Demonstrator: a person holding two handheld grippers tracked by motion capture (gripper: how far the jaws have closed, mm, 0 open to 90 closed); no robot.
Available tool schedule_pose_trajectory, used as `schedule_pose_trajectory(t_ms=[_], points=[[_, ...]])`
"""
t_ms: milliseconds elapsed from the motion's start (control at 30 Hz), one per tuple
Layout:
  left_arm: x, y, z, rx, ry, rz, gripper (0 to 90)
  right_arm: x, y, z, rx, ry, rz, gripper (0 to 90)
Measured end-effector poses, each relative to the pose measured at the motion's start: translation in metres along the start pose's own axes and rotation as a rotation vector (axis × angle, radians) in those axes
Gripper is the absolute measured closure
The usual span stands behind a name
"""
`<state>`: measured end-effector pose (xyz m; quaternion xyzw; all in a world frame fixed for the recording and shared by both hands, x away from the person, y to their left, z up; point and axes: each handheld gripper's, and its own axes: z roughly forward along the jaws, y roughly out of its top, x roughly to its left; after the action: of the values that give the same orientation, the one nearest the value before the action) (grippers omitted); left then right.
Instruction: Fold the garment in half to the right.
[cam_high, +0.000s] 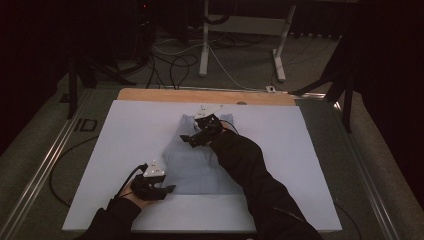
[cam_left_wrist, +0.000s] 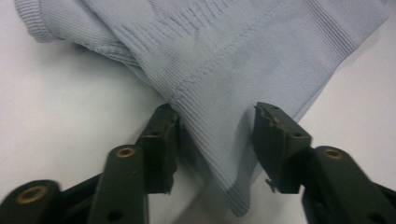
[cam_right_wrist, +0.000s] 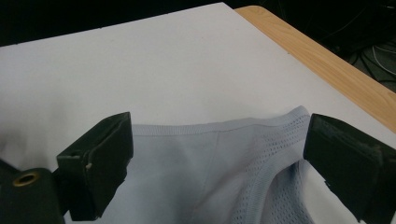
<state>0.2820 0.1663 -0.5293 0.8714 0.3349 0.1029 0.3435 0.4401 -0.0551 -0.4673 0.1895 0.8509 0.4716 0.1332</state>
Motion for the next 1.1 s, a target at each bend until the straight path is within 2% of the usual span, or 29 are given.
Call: schedule_pose_trajectory(t_ms=[100, 133, 200, 367, 467, 567, 633, 700, 933, 1100], points=[[-0.003, 0.001, -0.001, 0.009, -0.015, 0.024, 61.8, 0.001, 0.001, 0.001, 0.005, 0.003, 0.0, 8.4], [-0.004, 0.002, 0.0, 0.01, -0.019, 0.029, 67.4, 0.001, 0.001, 0.002, 0.006, 0.003, -0.007, 8.4], [-0.006, 0.002, 0.0, 0.014, -0.021, 0.027, 69.3, 0.0, 0.002, 0.002, 0.005, 0.004, -0.004, 8.4], [-0.007, 0.006, 0.001, 0.016, -0.02, 0.032, 84.9, 0.0, 0.004, 0.006, 0.008, 0.009, -0.005, 8.4], [-0.007, 0.007, 0.0, 0.001, -0.022, 0.031, 86.1, 0.0, 0.005, 0.009, 0.011, 0.018, 0.0, 8.4], [-0.005, 0.007, -0.002, -0.017, -0.042, 0.002, 86.3, -0.003, 0.007, 0.011, 0.015, 0.016, 0.008, 8.4], [-0.006, 0.008, -0.003, -0.025, -0.039, 0.009, 86.4, -0.005, 0.009, 0.013, 0.018, 0.014, 0.017, 8.4], [-0.006, 0.009, -0.004, -0.026, -0.036, 0.016, 86.4, -0.009, 0.01, 0.015, 0.025, 0.003, 0.0, 8.4], [-0.007, 0.011, -0.005, -0.04, -0.032, 0.012, 86.5, -0.023, 0.017, 0.023, 0.016, -0.024, 0.062, 8.4], [-0.008, 0.013, -0.008, -0.054, -0.042, 0.007, 86.6, -0.033, 0.025, 0.033, 0.054, -0.061, 0.098, 8.4]])
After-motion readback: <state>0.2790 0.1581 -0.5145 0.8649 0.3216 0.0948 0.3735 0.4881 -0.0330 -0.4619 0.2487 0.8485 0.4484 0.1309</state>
